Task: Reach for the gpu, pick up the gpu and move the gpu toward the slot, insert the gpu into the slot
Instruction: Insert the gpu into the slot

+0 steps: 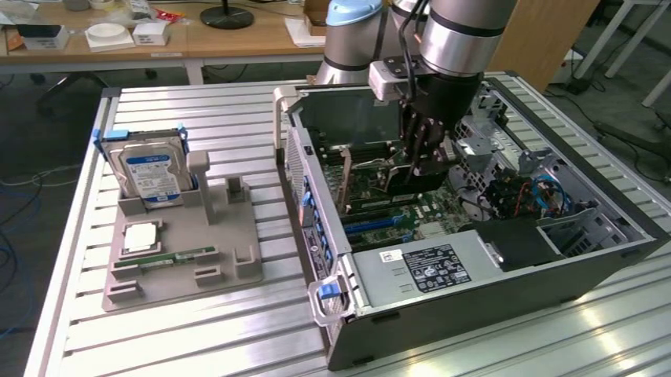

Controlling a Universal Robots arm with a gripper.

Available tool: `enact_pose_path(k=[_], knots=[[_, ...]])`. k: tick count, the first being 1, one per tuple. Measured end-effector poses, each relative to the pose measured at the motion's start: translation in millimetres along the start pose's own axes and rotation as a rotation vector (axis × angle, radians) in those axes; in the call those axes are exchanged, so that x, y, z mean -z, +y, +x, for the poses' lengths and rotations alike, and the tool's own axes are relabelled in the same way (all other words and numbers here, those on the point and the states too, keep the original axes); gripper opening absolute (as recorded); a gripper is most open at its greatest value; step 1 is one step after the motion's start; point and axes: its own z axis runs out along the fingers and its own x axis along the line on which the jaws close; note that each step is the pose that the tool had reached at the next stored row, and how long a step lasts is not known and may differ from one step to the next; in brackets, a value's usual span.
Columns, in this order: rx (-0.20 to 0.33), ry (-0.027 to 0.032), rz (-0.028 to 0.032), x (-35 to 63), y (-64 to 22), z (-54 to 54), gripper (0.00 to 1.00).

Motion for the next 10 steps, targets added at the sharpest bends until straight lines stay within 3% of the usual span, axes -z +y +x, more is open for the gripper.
enact_pose_path(k=[10], knots=[[-0.001, -0.0001, 0.0007, -12.2, 4.1, -4.7, 0.26]])
